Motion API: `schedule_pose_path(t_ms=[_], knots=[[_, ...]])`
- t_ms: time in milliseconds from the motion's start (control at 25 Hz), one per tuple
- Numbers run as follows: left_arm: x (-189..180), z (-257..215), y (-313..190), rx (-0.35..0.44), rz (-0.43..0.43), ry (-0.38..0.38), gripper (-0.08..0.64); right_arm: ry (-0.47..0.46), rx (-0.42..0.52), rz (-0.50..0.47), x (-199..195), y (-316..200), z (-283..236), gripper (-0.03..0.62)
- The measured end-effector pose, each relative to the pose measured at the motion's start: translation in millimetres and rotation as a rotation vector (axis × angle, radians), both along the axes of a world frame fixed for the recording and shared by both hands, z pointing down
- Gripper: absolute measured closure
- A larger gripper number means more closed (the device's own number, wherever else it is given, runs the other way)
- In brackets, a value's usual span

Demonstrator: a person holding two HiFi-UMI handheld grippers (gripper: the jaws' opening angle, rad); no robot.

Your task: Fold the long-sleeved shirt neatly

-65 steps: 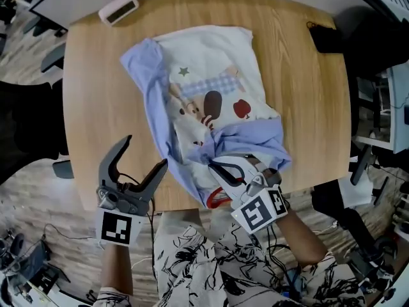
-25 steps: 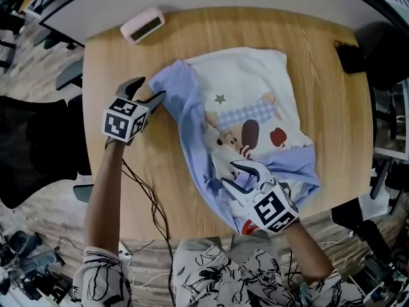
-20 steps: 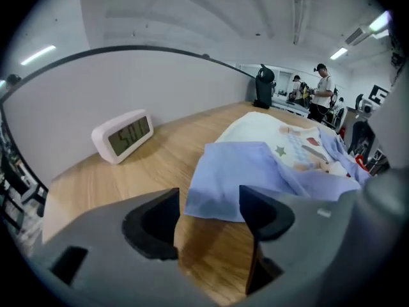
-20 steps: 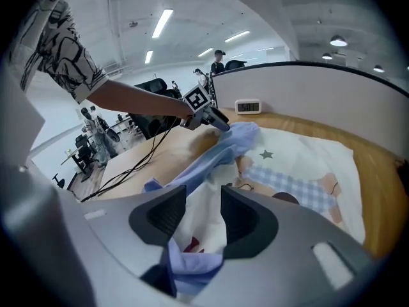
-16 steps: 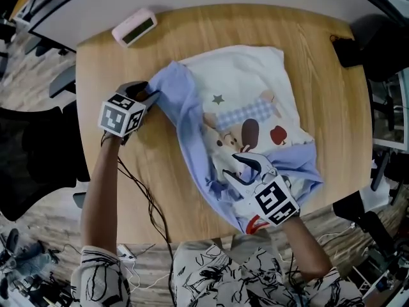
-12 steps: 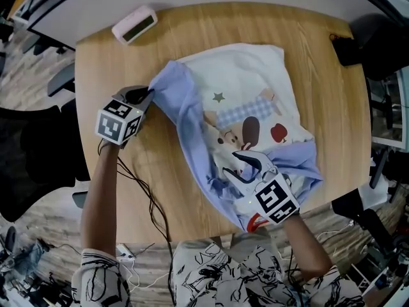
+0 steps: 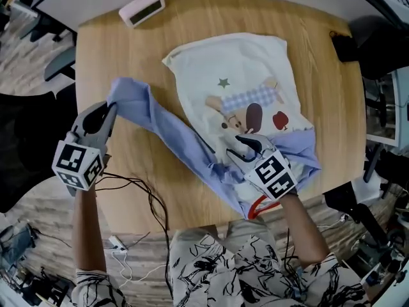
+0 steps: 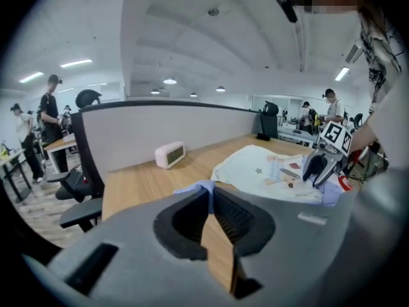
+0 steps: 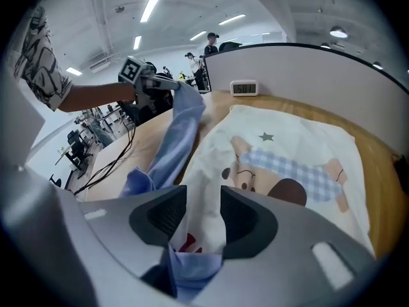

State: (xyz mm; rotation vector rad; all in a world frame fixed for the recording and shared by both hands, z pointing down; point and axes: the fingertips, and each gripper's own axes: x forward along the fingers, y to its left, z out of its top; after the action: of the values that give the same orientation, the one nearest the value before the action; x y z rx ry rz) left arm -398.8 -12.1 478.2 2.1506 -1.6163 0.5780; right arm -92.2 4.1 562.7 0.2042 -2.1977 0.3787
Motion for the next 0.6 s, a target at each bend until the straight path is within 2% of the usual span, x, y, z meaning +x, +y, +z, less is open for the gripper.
schedule_pose_path(t_ms=[240, 480, 600], knots=[[-27, -47, 91, 0.091, -0.138, 0.009, 0.529, 0.016, 0.009, 0.003, -2, 4, 7, 0.417], [-28, -77, 177, 0.127, -0.167, -0.065, 0.528, 0.032, 0.007, -0.039, 3, 22, -2, 0.423], [-30, -85, 213, 0.133, -0.184, -0.072, 0.528, 0.046, -0.002, -0.065, 5, 36, 0, 0.423]])
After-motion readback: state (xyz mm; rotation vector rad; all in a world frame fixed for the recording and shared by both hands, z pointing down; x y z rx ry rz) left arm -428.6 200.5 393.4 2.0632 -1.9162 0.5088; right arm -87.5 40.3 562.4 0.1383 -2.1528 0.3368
